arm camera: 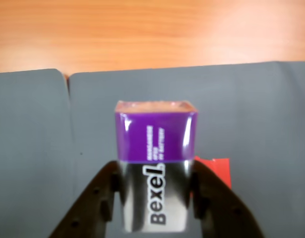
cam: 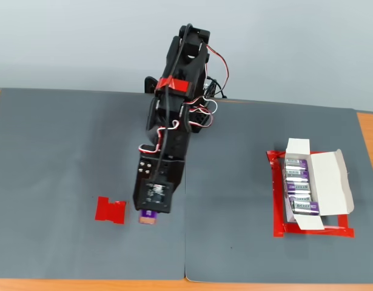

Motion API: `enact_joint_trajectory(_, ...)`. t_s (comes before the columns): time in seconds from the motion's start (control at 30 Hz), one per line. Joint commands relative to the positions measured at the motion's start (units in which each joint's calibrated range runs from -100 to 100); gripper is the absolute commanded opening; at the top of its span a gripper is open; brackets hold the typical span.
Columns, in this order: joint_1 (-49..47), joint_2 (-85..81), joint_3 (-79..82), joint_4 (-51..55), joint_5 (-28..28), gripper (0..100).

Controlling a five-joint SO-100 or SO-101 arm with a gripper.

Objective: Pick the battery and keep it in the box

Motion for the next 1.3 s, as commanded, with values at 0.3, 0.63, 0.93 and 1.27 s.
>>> enact_joint_trajectory(0.3,-13.5,-5.2,-2.7,0.2,-0.3,4)
enact_joint_trajectory(0.63,-28.3,-4.8,-2.7,0.2,-0.5,4)
enact_joint_trajectory(0.93,-39.5,-4.1,-2.7,0.0,-0.6,4)
enact_joint_trajectory(1.27,-49.5,2.5,-7.5,0.1,-0.6,4)
